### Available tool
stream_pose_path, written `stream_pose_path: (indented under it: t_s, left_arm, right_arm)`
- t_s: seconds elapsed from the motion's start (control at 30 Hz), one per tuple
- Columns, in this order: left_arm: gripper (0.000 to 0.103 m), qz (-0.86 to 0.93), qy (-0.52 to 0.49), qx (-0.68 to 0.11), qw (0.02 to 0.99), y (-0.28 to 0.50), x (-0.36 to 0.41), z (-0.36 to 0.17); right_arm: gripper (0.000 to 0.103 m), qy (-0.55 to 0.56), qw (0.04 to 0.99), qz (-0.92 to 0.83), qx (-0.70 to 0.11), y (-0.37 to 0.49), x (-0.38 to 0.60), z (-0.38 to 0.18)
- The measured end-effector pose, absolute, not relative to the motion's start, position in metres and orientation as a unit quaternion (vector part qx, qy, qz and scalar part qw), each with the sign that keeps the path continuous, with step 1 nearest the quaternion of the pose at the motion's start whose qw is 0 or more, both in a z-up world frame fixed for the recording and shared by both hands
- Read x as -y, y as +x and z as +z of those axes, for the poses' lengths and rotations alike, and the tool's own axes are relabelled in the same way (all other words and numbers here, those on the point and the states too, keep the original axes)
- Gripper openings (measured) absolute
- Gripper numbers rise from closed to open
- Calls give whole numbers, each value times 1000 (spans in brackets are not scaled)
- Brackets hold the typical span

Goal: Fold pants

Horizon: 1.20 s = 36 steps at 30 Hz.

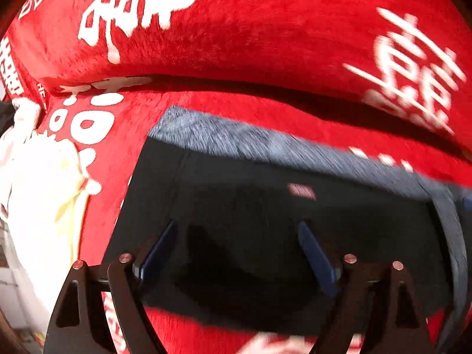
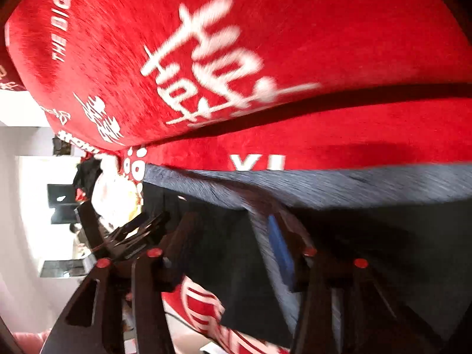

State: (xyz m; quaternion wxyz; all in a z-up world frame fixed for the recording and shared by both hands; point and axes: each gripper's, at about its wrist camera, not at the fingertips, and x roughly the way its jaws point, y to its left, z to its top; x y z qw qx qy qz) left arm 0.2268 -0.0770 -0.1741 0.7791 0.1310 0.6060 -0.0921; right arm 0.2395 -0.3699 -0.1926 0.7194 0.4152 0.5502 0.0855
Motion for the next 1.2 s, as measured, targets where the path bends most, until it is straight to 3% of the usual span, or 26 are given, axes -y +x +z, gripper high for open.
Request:
stream_pose_path:
  t_s: [0.23, 0.67, 1.13, 1.2]
  left_arm:
    - [85, -170, 144, -633, 741, 150, 120, -151]
    - [85, -359, 176, -604, 690, 39, 224, -137]
    - [85, -391, 168, -645, 636, -36, 297, -175]
    - [85, -389, 173, -643, 637, -42, 302, -177]
  right_arm:
    - [58, 375, 740, -7, -558, 133, 398, -164]
    - [59, 390, 695, -190, -573, -108, 387, -178]
    - [59, 312, 688, -232, -613, -201, 368, -217]
    - [59, 347, 684, -213, -605, -211, 371, -227]
